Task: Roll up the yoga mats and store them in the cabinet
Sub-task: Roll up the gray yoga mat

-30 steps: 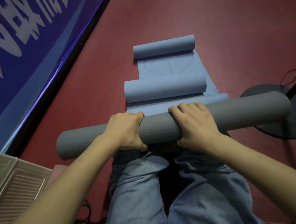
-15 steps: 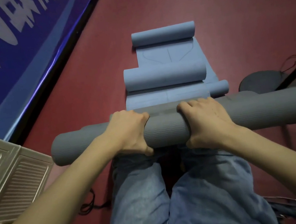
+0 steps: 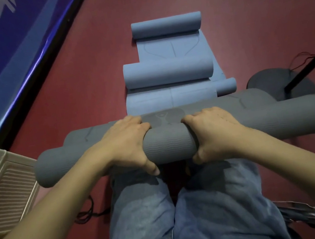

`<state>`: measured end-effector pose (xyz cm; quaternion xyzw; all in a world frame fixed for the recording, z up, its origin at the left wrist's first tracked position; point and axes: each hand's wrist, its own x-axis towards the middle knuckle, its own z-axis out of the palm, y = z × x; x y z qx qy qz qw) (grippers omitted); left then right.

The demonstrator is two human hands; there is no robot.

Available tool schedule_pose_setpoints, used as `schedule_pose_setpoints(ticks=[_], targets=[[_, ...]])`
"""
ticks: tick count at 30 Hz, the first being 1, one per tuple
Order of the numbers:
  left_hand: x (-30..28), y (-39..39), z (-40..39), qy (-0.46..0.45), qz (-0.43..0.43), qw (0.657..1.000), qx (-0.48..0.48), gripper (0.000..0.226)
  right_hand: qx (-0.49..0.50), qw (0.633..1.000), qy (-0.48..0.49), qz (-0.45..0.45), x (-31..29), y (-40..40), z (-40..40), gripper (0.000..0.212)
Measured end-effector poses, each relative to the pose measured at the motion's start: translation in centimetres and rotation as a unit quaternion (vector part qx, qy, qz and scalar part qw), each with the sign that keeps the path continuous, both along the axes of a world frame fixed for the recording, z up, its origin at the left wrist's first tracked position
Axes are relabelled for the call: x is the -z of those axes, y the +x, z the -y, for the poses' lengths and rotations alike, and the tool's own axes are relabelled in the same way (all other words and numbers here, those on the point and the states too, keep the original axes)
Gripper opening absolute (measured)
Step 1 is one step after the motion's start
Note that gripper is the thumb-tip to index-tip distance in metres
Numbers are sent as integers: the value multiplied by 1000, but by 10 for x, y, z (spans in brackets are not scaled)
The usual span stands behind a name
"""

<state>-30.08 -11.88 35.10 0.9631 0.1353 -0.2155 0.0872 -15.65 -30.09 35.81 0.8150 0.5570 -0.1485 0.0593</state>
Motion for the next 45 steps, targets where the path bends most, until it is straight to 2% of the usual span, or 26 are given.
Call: schedule_pose_setpoints(ticks=[6, 11, 14, 16, 19, 23, 26, 29, 32, 35, 38, 41, 45], targets=[[1, -2, -6, -35, 109, 993, -1, 109, -17, 997, -61, -47, -12, 15, -12, 65], [-6, 0, 4, 69, 111, 989, 65, 76, -8, 988, -114, -106, -19, 30, -28, 73], [1, 2, 15, 123, 72, 987, 76, 89, -8, 985, -121, -122, -18, 36, -32, 76], [9, 0, 16, 131, 75, 986, 72, 99, -11, 986, -114, -120, -17, 35, -30, 78], [17, -1, 13, 141, 112, 981, 69, 80, -25, 992, -72, -104, -13, 32, -22, 78], [9, 13, 10, 108, 70, 990, 63, 67, -24, 994, -52, -93, -10, 38, -13, 81], [-2, 23, -4, 88, 36, 993, 67, 69, -36, 997, -35, -60, -10, 38, -15, 93], [-10, 37, -20, 61, -1, 996, 59, 75, -57, 998, -24, 15, -2, 27, -20, 112], [-11, 51, -25, 46, -22, 997, 56, 82, -45, 997, -29, 49, 7, 29, -24, 108], [-3, 49, -27, 12, 7, 1000, 21, 86, -40, 998, -29, 29, 5, 41, -29, 99], [3, 40, -33, -25, 54, 998, -4, 100, -45, 998, -31, 6, 4, 46, -38, 90], [1, 36, -35, -43, 104, 993, -31, 106, -34, 998, -53, -28, 1, 57, -44, 89], [-3, 29, -30, 14, 113, 993, -19, 97, -28, 994, -75, -69, -3, 67, -50, 97]])
